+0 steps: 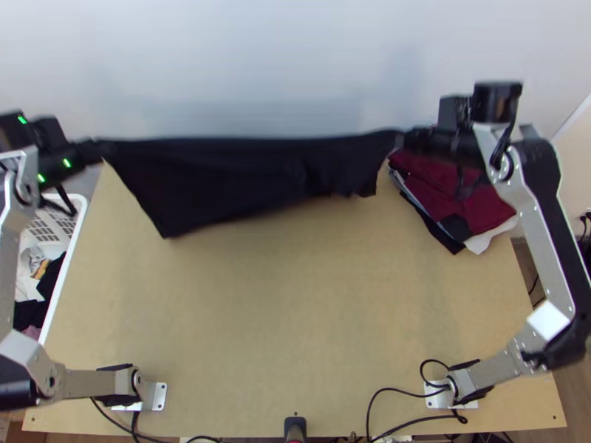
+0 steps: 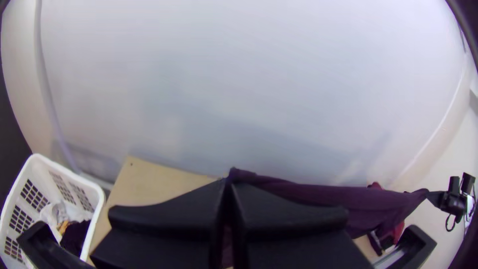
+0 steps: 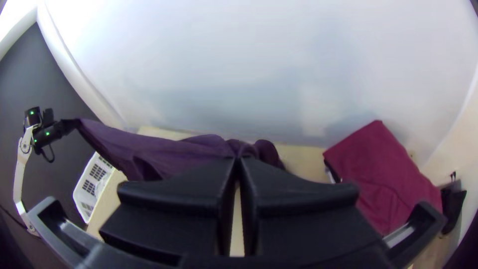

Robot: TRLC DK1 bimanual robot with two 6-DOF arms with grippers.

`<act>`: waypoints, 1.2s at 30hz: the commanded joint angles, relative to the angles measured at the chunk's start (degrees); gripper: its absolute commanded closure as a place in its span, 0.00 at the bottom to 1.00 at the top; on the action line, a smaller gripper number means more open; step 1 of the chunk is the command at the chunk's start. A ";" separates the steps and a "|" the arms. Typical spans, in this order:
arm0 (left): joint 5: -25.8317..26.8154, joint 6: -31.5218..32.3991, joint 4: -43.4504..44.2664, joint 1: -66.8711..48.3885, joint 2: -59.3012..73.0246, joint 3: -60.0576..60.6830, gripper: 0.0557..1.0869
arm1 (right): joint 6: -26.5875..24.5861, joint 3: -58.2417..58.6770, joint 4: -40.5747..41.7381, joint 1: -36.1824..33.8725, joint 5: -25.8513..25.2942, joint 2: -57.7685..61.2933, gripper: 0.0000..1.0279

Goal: Fold the t-shirt

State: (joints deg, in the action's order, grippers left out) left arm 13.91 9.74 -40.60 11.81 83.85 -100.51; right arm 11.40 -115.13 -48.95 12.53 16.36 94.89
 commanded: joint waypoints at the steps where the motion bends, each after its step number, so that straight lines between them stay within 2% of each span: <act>1: -1.26 2.92 2.28 0.93 2.81 -9.71 0.96 | 0.99 -10.73 -0.01 -1.55 -0.72 4.51 0.97; 4: -1.61 4.33 4.30 0.75 5.62 -16.56 0.96 | 1.35 -17.76 2.02 -1.72 -2.21 8.03 0.97; 9: -4.24 4.50 5.79 -0.65 9.84 -26.40 0.96 | 1.17 -18.37 14.85 -1.55 -6.25 8.56 0.97; 15: -9.78 4.94 12.74 -1.71 6.85 -27.02 0.96 | 1.08 -18.37 23.90 -2.16 -7.57 5.83 0.97; 20: -12.95 5.64 15.02 -1.79 1.31 -26.93 0.96 | 0.47 -17.50 25.39 -4.27 -7.48 0.03 0.97; 24: -13.82 6.08 15.02 -1.18 -5.46 -26.05 0.96 | 0.20 -14.33 25.39 -5.94 -7.40 -9.11 0.97; 29: -16.55 4.76 16.34 -1.35 -16.27 -19.55 0.96 | -0.76 -6.07 25.22 -6.03 -7.31 -22.82 0.97; 36: -17.25 5.29 16.61 -1.35 -30.50 -12.34 0.96 | -3.66 8.43 24.25 -5.94 -7.13 -40.58 0.97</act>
State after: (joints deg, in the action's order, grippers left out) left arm 0.78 14.57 -24.43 9.10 57.12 -116.16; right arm 9.47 -111.68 -24.38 8.05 12.03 58.59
